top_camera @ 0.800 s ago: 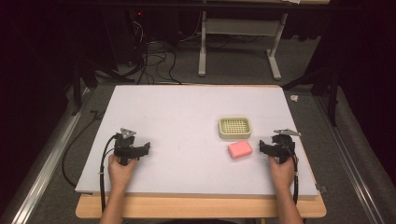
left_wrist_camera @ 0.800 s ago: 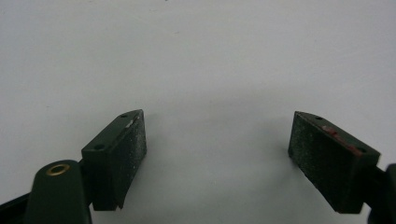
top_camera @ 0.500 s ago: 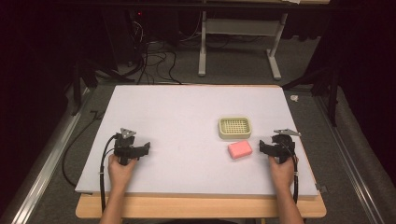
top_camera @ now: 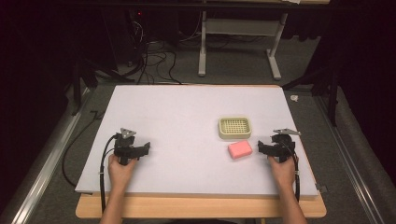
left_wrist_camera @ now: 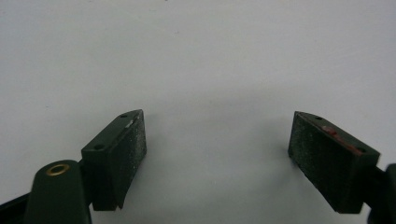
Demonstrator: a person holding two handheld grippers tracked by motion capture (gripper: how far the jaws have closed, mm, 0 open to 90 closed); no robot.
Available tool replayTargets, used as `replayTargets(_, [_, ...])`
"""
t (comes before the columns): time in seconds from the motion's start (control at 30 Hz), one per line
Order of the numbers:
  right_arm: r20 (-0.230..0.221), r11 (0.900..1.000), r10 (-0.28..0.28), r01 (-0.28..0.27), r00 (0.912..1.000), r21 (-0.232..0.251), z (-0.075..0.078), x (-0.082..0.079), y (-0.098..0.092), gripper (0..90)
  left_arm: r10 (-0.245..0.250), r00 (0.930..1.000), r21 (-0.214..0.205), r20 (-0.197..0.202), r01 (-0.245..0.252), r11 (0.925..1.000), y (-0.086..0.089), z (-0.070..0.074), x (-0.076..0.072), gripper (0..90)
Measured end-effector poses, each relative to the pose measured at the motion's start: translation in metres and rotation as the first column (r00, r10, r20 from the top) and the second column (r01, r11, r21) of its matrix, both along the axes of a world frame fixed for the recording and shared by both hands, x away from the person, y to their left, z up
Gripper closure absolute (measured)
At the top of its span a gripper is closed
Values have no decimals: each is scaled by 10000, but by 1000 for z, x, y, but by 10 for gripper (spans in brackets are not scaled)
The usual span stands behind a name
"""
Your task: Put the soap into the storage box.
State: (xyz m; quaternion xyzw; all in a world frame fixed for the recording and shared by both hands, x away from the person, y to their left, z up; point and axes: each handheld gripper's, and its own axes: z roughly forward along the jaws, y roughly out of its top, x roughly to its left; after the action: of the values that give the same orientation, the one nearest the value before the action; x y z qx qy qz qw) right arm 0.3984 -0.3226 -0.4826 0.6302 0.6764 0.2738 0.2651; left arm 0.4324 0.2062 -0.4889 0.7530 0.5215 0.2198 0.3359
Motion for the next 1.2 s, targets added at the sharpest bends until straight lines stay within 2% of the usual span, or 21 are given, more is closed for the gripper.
replayTargets(0.77, [-109, 10000, 63, -64, 9999, -25, 1, 1, 0, 138, -1, 10000, 14, 16, 1, 10000, 0, 0, 0, 196])
replayTargets(0.87, [-103, 10000, 51, -51, 9999, 7, 2, 0, -2, 160, -6, 10000, 13, 6, 6, 10000, 0, 0, 0, 196])
replayTargets(0.93, [-4, 9997, 11, -11, 10000, 254, 3, -2, -3, 167, -5, 10000, 20, 5, 5, 10000, 0, 0, 0, 196])
replayTargets(1.03, [323, 9993, 99, -110, 9994, 350, 7, -6, -3, 174, -5, 10000, 21, 5, 5, 10000, 0, 0, 0, 196])
replayTargets(1.1, [582, 9980, 281, -313, 9979, 549, 12, -10, -2, 176, -3, 10000, 22, 6, 3, 10000, 0, 0, 0, 196])
replayTargets(1.2, [735, 9946, 601, -660, 9955, 807, 14, -18, 0, 161, -4, 10000, 21, 7, 4, 10000, 0, 0, 0, 196])
